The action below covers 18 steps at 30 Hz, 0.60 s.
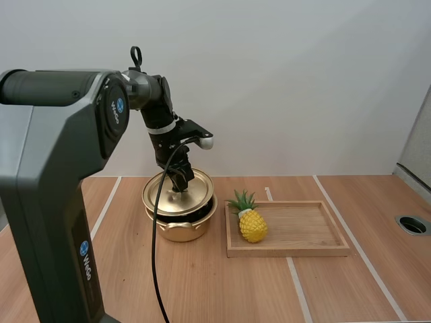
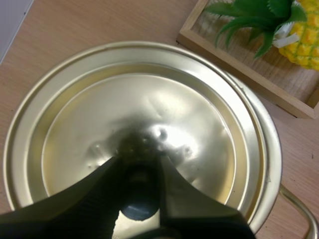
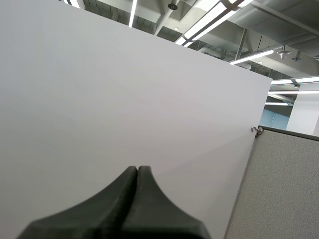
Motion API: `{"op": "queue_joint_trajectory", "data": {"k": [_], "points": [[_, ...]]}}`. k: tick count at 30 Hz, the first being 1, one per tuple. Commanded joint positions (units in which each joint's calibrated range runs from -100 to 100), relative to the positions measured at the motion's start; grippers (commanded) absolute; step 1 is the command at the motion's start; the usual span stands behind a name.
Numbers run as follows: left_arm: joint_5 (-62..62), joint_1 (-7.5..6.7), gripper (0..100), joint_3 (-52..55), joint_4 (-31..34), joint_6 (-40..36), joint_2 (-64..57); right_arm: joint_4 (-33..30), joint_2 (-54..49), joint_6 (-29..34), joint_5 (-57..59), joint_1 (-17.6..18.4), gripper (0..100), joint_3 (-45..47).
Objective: Open the pot, put the grape inside, and close it
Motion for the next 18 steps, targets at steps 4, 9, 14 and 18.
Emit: {"op": "queue_joint_trajectory", "data": {"k": [4,9,14,18], "points": [[0.00,-0.04,0,0.10,-0.42,0.23,-0.02,-0.73,-0.72,-0.23,-0.28,-0.23,0,-0.24],[0.00,-0.79,0,0.10,0.10,-0.09,-0.02,-0.73,-0.72,-0.23,-0.28,-0.23,0,-0.24],[0.00,-1.80,0,0.10,1.10,-0.09,-0.17,-0.73,-0.72,-0.23,-0.28,-0.23,0,-0.24],[0.00,-1.79,0,0.24,2.41,-1.01,-0.17,-1.21,-0.72,-0.22,-0.28,-0.23,0,-0.24]]}}
